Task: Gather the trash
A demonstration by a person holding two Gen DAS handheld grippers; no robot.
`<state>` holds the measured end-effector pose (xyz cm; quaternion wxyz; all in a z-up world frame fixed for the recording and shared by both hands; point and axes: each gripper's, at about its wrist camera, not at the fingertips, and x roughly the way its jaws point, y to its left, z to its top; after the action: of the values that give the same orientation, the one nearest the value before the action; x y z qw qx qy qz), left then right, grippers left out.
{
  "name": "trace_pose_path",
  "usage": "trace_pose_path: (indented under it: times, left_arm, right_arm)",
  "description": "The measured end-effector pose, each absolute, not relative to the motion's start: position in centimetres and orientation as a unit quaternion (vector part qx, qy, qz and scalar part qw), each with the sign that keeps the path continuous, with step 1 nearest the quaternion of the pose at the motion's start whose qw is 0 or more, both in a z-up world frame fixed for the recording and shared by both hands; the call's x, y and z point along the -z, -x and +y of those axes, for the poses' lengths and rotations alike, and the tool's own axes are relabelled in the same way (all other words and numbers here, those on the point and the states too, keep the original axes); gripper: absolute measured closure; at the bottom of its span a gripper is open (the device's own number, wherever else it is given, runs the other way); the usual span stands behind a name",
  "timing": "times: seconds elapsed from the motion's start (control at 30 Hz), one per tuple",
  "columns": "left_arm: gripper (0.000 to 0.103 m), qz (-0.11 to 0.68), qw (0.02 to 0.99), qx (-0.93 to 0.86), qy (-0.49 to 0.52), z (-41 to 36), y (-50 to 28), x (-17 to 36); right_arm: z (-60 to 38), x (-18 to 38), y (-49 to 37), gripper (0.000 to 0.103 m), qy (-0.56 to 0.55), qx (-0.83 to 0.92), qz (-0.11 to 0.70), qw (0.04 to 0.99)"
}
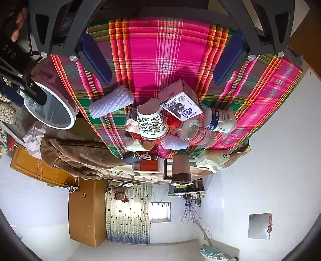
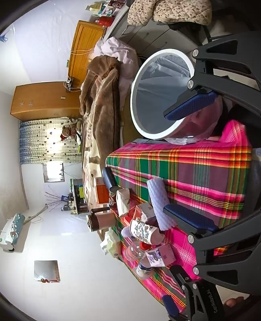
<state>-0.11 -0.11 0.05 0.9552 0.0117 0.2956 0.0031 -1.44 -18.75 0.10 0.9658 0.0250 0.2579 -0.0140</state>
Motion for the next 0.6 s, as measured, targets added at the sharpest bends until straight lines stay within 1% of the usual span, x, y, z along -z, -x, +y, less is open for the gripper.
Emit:
trace_pose_path:
  times: [0.27,0.43,0.6]
  left_arm:
    - [0.001,0.294,0.956,-0.005,-0.013,-0.8,0.5,0.1]
    - [0.001,0.291,0.957,-0.003,-0.007,0.5,1.3,-0.5]
    - [0.001,0.297,0.955,-0.006,-0.008,0.0,0.1,-0.2]
  right_arm:
    - [-18.8,-0.1,1.5,0.016,-0.029,0.016,0.26,0.965]
    - [-18.8,-0.2,1.6,0.016,-0.03,0.017,0.259,0.965]
    - [-18.9,-0.4,1.6,0.016,-0.028,0.015,0.258,0.966]
